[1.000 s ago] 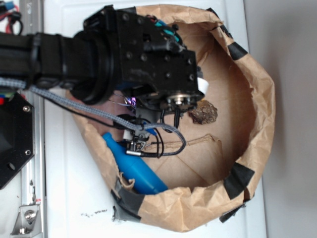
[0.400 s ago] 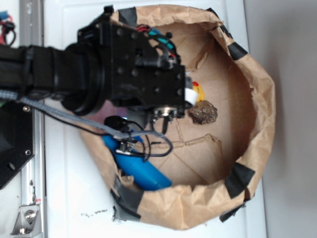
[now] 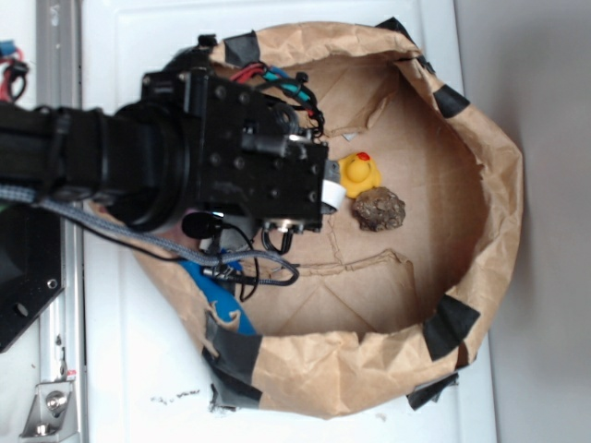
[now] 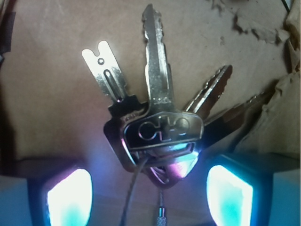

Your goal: Grab the silver keys.

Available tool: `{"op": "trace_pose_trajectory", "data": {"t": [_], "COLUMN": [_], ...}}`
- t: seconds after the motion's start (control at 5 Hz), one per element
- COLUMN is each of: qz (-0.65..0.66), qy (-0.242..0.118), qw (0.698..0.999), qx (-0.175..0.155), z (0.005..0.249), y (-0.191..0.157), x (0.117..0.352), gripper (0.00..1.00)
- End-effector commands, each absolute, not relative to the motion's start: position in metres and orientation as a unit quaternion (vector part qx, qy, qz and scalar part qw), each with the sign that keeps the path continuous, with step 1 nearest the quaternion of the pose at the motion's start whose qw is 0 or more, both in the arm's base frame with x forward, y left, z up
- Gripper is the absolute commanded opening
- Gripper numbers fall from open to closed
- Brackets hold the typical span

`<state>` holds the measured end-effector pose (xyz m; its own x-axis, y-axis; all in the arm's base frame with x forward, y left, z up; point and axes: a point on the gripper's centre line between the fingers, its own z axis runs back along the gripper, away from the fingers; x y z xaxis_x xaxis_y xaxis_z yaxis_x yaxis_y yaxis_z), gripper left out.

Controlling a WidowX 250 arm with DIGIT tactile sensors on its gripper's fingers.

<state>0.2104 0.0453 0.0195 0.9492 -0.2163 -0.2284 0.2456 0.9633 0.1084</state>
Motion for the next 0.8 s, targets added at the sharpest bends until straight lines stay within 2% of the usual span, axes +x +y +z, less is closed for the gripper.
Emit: {"op": "trace_pose_trajectory", "data": {"t": [0.0,0.6], "qz": [-0.121,-0.121], "qy": [0.094,0.091], "qw": [0.986,0.987], "qx": [0.062,0.061], "z": [0.0272,0.0356], "y": [0.0395,0.0373], "x": [0.2140,0.2158], "gripper": [0.00,0.00]}}
